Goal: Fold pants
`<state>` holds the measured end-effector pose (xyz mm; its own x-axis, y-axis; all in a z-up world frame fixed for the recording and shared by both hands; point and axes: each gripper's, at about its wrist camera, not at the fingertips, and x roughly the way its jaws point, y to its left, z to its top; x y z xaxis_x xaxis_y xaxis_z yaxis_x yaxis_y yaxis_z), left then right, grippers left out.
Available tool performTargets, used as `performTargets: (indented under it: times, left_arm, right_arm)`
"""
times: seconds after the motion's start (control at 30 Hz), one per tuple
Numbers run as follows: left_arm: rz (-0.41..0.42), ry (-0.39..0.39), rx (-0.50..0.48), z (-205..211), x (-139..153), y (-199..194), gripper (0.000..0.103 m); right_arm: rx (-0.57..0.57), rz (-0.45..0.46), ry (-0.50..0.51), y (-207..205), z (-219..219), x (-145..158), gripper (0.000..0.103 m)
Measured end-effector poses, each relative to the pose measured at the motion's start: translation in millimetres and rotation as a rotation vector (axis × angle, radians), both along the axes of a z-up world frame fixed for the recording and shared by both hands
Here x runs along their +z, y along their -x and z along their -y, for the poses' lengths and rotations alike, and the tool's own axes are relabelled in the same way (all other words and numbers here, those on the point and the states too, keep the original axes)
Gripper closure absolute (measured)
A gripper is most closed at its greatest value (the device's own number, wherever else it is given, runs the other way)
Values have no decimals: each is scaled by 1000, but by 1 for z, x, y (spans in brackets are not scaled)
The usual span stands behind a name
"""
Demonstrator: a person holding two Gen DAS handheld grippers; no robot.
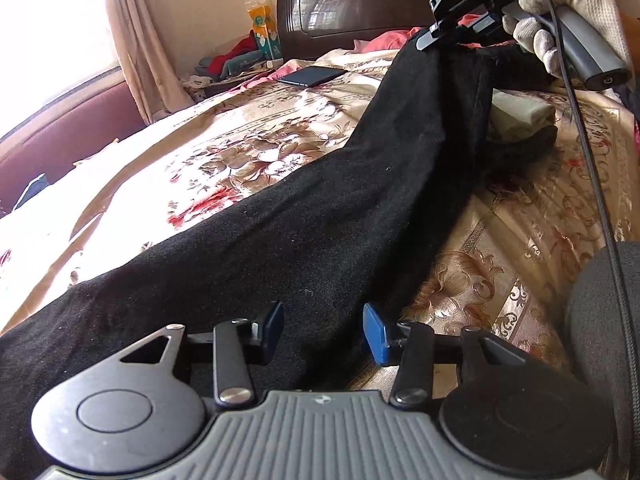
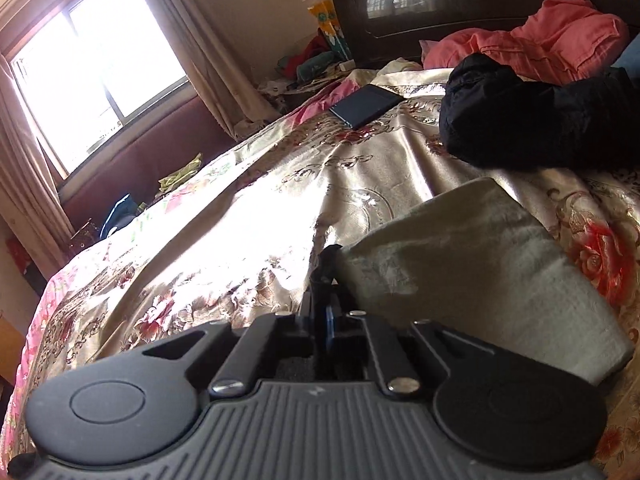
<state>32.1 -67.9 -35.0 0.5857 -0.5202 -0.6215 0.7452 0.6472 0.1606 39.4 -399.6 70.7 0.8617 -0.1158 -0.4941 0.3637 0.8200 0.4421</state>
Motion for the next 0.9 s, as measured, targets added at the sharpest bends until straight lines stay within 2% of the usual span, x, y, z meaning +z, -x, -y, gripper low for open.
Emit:
performTargets:
  times: [0.07,0.13,0.17,0.23,0.27,0.37,0.4,0.53,0.6,0.67,0.73,0.77,0.8,0.83,0.9]
  left_arm:
    - [-5,14,17,-7,3,-1,45]
    - [-4,18,34,-12,5,-2,45]
    - [1,20,45,-14,6,-2,45]
    - [3,29,55,-18,8,-2,45]
    - [2,31,59,-20,8,-1,45]
    - [-7,31,61,-22,5,0,45]
    - [-10,29,61,-23,4,0,45]
    - [-22,27,52,-21,-1,2,45]
    - [-22,24,48,-19,-2,1,45]
    - [-24,32,48,-19,-3,-1,45]
    - [-25,35,49,-17,-3,-3,45]
    - [-25,35,47,-15,-3,-3,45]
    - [-23,33,46,-14,-3,-3,45]
    - [-18,32,44,-13,-2,-2,45]
    - [-11,36,38,-12,-1,0,45]
  right_arm:
    - [29,41,-2,8,-7,13,97]
    - [55,94,-78,17,-10,26,97]
    - [56,119,-82,22,-12,32,97]
    - [51,141,17,25,-18,36,96]
    - [47,105,52,21,-18,32,95]
    - [1,-38,48,5,-4,5,96]
    - [-21,-55,41,6,0,-2,96]
    - [-42,-90,-11,14,11,-19,92]
    - [-38,-68,-55,21,12,-18,91]
    - [-18,-42,-23,25,7,-11,76]
    - [-3,-42,13,20,4,-9,69]
    - [-12,-60,20,14,4,-9,71]
    - [-19,-60,17,12,5,-9,77]
    - [-16,-51,19,11,4,-7,97]
    - [-5,-36,56,10,-2,2,96]
